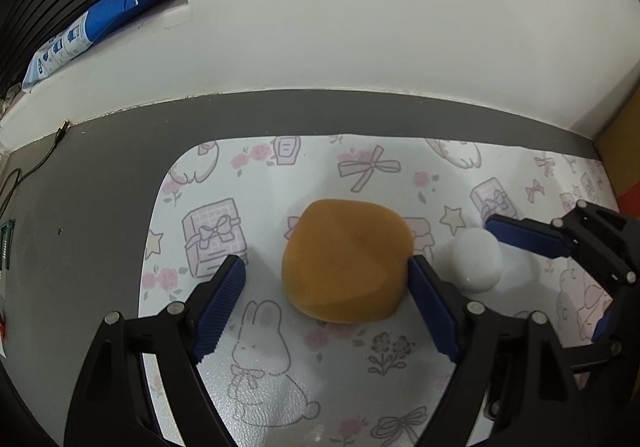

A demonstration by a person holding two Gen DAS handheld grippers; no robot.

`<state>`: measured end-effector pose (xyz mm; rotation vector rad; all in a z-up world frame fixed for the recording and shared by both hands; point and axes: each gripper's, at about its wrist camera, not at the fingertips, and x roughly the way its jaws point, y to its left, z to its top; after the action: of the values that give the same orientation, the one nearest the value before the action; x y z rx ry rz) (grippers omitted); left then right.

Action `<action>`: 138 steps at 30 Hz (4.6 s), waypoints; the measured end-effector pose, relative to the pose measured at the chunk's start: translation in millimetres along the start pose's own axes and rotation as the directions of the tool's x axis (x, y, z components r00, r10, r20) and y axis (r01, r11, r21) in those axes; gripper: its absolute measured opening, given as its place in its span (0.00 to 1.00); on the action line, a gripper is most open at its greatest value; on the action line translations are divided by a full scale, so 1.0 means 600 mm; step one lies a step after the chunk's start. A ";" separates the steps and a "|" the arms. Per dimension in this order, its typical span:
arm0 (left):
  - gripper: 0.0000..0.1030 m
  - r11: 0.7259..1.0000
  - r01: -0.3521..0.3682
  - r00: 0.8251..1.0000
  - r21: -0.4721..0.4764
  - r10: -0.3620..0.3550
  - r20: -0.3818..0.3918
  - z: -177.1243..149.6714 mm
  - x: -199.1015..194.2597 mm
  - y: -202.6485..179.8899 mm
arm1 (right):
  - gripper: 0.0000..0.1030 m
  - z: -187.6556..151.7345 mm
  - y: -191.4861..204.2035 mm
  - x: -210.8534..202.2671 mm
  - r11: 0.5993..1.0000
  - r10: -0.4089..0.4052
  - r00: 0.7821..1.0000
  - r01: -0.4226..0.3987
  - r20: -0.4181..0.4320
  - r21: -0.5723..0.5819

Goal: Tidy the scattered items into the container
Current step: 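Grasp the orange sponge with the left tool while the right tool grasps the white ball, then lift the sponge and white ball and carry them over the box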

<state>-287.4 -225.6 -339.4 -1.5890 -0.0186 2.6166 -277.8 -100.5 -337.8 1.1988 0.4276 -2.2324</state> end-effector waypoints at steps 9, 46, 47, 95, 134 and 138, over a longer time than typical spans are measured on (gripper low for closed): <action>0.79 1.000 -0.007 1.000 0.009 0.007 0.000 0.004 0.009 0.014 | 0.36 0.007 -0.009 0.002 1.000 -0.001 1.000 0.001 -0.006 0.001; 0.47 0.992 -0.101 0.993 0.069 0.097 0.060 0.012 0.015 -0.089 | 0.36 -0.013 -0.051 -0.006 0.996 -0.037 0.999 0.037 -0.001 0.076; 0.47 0.992 -0.104 0.993 0.068 0.100 0.060 0.013 0.016 -0.092 | 0.36 -0.014 -0.053 -0.009 0.996 -0.039 0.999 0.039 0.001 0.080; 0.46 0.987 -0.111 0.947 0.115 0.069 0.314 0.016 -0.356 -0.211 | 0.36 -0.020 -0.069 -0.400 0.978 -0.188 0.956 0.161 0.225 0.132; 0.46 0.970 -0.136 0.866 0.200 0.018 0.499 0.015 -0.552 -0.342 | 0.36 -0.036 -0.067 -0.660 0.951 -0.303 0.868 0.246 0.393 0.188; 0.46 0.965 -0.122 0.870 0.234 -0.009 0.492 0.019 -0.547 -0.375 | 0.36 -0.053 -0.090 -0.669 0.943 -0.322 0.866 0.256 0.383 0.215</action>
<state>-132.8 -25.3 -32.2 -0.8262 0.3293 2.8476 -113.5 90.1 -18.6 0.7284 0.2762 -2.7422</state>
